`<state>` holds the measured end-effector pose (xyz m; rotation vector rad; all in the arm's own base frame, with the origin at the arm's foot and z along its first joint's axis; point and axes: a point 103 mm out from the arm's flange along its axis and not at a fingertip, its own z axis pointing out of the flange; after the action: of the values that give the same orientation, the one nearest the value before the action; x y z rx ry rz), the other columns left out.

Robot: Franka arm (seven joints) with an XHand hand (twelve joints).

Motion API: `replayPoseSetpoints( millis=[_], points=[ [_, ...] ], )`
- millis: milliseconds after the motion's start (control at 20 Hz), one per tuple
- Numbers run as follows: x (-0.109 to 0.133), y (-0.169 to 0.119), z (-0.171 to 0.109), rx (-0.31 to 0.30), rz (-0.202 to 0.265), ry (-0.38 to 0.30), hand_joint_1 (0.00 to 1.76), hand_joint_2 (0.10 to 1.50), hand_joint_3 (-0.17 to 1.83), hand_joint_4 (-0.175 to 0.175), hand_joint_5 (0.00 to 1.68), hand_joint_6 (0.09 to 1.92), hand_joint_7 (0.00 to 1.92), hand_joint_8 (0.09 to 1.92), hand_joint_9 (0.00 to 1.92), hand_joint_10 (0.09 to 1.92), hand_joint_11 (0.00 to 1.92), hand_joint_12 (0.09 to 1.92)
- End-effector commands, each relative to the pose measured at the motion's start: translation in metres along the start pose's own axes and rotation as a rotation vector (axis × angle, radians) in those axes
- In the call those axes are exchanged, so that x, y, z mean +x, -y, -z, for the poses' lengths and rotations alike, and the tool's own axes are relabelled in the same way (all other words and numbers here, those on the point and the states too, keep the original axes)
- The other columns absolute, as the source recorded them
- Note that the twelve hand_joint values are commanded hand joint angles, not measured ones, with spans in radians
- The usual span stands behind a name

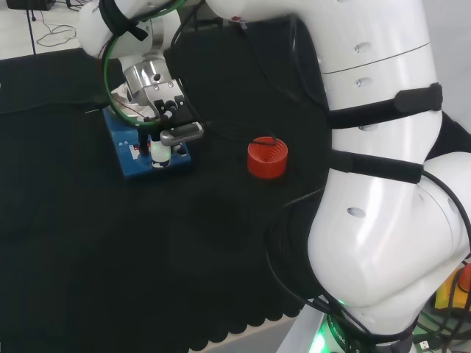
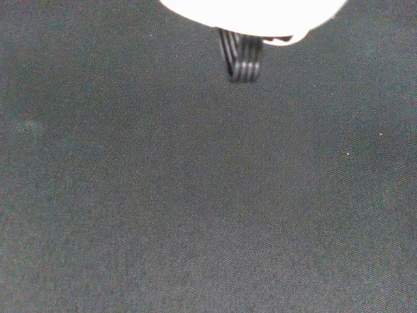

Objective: Turn on the heater.

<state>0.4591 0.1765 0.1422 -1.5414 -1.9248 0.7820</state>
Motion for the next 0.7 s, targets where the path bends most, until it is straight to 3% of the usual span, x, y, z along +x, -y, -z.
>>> replayPoseSetpoints(
  millis=[50,700],
  points=[
    [0.0001,-0.0017,-0.0009,0.013,-0.008,0.01,1.43,0.66,1.07,-0.113,0.32,0.34,1.69,1.48,1.74,1.37,1.27,1.28],
    [-0.0004,-0.001,0.0001,0.01,-0.003,0.004,1.42,0.66,1.07,-0.113,0.33,0.37,1.68,1.48,1.74,1.36,1.27,1.28]
  ],
)
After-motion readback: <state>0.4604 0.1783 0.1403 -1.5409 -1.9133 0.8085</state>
